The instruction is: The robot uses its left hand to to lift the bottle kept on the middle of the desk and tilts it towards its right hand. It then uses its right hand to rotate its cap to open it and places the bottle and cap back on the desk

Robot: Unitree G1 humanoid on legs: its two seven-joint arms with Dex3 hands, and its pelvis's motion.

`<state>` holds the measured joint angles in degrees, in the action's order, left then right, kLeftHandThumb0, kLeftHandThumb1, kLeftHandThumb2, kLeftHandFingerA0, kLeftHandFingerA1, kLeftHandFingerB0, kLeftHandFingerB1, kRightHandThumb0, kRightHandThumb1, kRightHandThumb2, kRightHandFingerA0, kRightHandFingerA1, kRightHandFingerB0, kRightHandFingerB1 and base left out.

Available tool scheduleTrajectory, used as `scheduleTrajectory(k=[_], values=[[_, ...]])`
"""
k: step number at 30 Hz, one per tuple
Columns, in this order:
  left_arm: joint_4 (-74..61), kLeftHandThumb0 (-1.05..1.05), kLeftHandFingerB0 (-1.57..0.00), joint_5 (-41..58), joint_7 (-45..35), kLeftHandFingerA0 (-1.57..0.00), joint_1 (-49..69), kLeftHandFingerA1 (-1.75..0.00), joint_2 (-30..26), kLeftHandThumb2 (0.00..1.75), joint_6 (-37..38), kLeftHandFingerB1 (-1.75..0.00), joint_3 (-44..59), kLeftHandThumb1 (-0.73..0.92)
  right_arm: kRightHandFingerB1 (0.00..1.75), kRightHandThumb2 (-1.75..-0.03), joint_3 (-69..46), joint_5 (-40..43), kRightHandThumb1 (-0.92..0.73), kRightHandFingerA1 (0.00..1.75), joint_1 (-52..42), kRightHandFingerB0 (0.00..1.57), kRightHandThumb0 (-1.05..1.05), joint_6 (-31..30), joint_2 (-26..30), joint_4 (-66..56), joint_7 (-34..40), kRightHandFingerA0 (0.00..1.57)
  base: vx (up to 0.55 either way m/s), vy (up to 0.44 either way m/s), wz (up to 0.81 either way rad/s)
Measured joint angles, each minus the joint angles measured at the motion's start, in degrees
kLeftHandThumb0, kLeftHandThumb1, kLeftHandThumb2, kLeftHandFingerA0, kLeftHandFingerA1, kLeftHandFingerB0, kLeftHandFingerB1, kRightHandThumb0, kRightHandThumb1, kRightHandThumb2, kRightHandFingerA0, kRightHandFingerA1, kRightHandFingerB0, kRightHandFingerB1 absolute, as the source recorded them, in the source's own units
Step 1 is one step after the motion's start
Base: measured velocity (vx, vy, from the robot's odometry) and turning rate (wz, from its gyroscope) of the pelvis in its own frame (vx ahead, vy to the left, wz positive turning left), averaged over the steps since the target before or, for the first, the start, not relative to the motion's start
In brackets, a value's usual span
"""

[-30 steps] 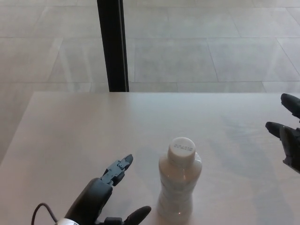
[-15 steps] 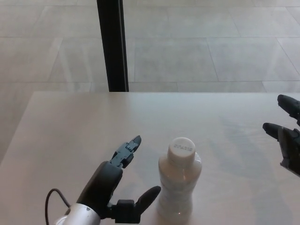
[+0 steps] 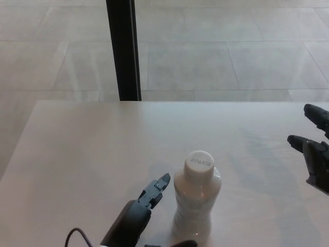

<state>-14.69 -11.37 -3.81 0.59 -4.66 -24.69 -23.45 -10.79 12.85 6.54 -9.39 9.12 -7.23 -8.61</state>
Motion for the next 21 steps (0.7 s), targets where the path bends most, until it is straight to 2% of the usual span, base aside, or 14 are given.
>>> scheduleTrajectory(k=[1,4,5,7,8,13,14,15,16,17,18,19,20,21], values=[[0.04,-0.87,0.0,-0.04,0.0,0.0,-0.04,0.0,0.04,0.58,0.06,0.0,-0.14,0.52,0.45,-0.96,0.1,0.0,-0.58,0.6,0.0,0.14,-0.79,0.0,0.0,0.0,-0.02,0.29,0.0,0.0,0.0],[0.74,-0.87,0.0,-0.77,0.01,0.0,-1.07,0.0,0.11,0.76,0.09,0.0,-0.77,0.45,0.45,-0.96,0.47,-0.01,-0.58,0.6,0.0,0.14,-0.78,0.0,-0.02,0.21,-0.17,0.29,0.0,0.0,0.0],[0.92,-0.9,0.0,-0.98,0.02,0.0,-1.44,0.0,0.2,0.57,0.09,0.0,-0.85,0.54,0.32,-0.62,0.59,-0.02,-0.73,0.55,0.0,0.21,-0.79,0.0,-0.02,0.21,-0.18,0.33,0.0,0.0,0.0],[1.55,-0.93,0.0,-1.24,0.11,0.0,-2.49,0.0,0.71,0.77,0.09,0.0,-0.82,0.47,0.32,-0.62,0.72,-0.01,-0.72,0.53,0.0,0.21,-0.8,0.0,-0.08,0.2,-0.18,0.33,0.0,0.0,0.0],[1.74,-0.98,0.0,-1.38,0.17,0.0,-3.06,-0.29,1.03,1.0,0.12,-0.16,-0.78,0.51,0.32,-0.62,0.83,-0.01,-0.71,0.52,0.0,0.21,-0.81,-0.01,-0.14,0.21,-0.17,0.32,0.0,0.0,0.0],[4.37,-0.98,0.0,-2.01,1.52,0.0,-5.88,-0.32,3.63,1.0,0.87,-0.18,-0.26,0.5,0.33,-0.61,1.04,0.02,-0.7,0.52,0.13,0.22,-0.81,-0.02,-0.16,0.24,-0.19,0.31,0.0,0.0,0.0],[4.8,-1.0,0.0,-2.11,1.87,0.0,-6.42,-0.31,4.19,1.01,0.99,-0.17,-0.18,0.51,0.45,-0.93,1.03,0.06,-0.53,0.57,0.19,0.15,-0.81,-0.03,-0.16,0.24,-0.21,0.25,0.0,0.0,0.0],[5.2,-0.98,0.0,-2.2,2.23,0.0,-6.94,-0.33,4.78,1.0,1.17,-0.2,-0.11,0.5,0.34,-0.61,1.03,0.08,-0.68,0.51,0.24,0.23,-0.82,-0.08,-0.16,0.24,-0.2,0.3,0.0,0.0,0.0],[5.57,-0.98,0.0,-2.27,2.56,0.0,-7.4,-0.33,5.29,1.0,1.36,-0.2,-0.02,0.5,0.34,-0.61,1.02,0.13,-0.68,0.51,0.29,0.23,-0.82,-0.16,-0.16,0.24,-0.2,0.3,0.0,0.0,0.0],[5.92,-1.01,0.0,-2.3,2.81,0.0,-7.78,-0.32,5.79,1.01,1.52,-0.18,0.17,0.51,0.44,-0.93,0.98,0.17,-0.54,0.56,0.35,0.15,-0.81,-0.27,-0.16,0.24,-0.19,0.25,0.0,0.0,0.0],[6.2,-1.01,0.0,-2.36,3.11,0.0,-8.11,-0.32,6.3,1.01,1.65,-0.18,0.35,0.51,0.44,-0.93,0.98,0.2,-0.54,0.56,0.43,0.15,-0.81,-0.37,-0.15,0.23,-0.19,0.25,0.0,0.0,0.0],[6.34,-0.98,0.0,-2.41,3.27,0.0,-8.34,-0.35,6.62,1.0,1.65,-0.22,0.4,0.48,0.44,-0.93,0.98,0.21,-0.53,0.56,0.48,0.15,-0.82,-0.42,-0.15,0.23,-0.18,0.25,0.0,0.0,0.0],[6.48,-0.91,0.0,-2.52,3.54,0.0,-8.7,0.0,7.12,0.6,1.71,0.0,0.42,0.56,0.44,-0.92,1.0,0.21,-0.53,0.56,0.62,0.15,-0.81,-0.52,-0.15,0.23,-0.18,0.25,0.0,0.0,0.0],[6.49,-0.9,0.0,-2.58,3.61,0.0,-8.77,0.0,7.27,0.61,1.72,0.0,0.34,0.56,0.44,-0.92,1.0,0.22,-0.52,0.56,0.68,0.15,-0.82,-0.56,-0.15,0.24,-0.19,0.26,0.0,0.0,0.0]])
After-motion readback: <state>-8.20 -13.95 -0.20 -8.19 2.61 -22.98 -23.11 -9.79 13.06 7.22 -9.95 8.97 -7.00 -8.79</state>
